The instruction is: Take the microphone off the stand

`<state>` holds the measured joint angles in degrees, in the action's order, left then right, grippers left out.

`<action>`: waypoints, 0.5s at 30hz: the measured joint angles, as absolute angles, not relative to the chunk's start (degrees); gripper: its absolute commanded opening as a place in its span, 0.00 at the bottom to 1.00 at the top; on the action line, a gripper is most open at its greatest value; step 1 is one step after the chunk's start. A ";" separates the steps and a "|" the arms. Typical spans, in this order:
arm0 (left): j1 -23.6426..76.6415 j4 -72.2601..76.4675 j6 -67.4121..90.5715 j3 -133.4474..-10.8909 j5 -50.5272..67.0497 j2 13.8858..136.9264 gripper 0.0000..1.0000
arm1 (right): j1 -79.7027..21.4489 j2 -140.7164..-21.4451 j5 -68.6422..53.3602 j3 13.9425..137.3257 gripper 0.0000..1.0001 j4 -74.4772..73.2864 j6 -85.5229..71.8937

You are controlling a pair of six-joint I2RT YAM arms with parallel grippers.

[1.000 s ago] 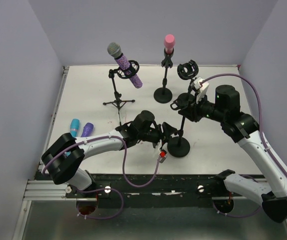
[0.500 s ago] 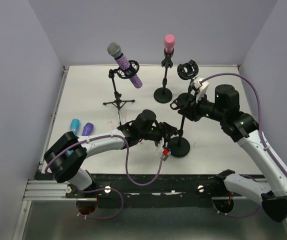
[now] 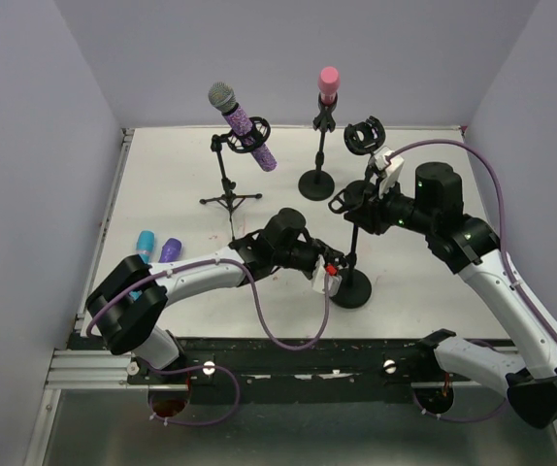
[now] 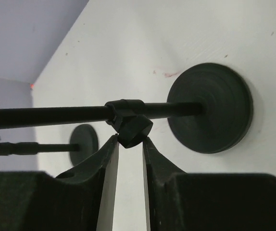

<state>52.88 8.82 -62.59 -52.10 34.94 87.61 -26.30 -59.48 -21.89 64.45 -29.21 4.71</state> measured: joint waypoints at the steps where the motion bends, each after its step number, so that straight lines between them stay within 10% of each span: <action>1: 52.90 8.54 -60.62 -52.40 35.31 87.61 0.00 | -26.30 -59.59 -21.89 64.47 0.01 -29.19 4.54; 7: 52.51 9.10 -45.15 -52.62 36.75 87.59 0.08 | -26.30 -59.88 -21.91 64.53 0.01 -29.21 4.08; 15: 52.25 11.55 -35.33 -52.56 34.33 87.59 0.68 | -26.30 -60.07 -21.89 64.53 0.01 -28.77 3.25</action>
<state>52.25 11.55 -35.33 -52.56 34.33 87.59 -26.30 -60.07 -21.89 64.53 -28.77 3.25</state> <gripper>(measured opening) 0.472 0.292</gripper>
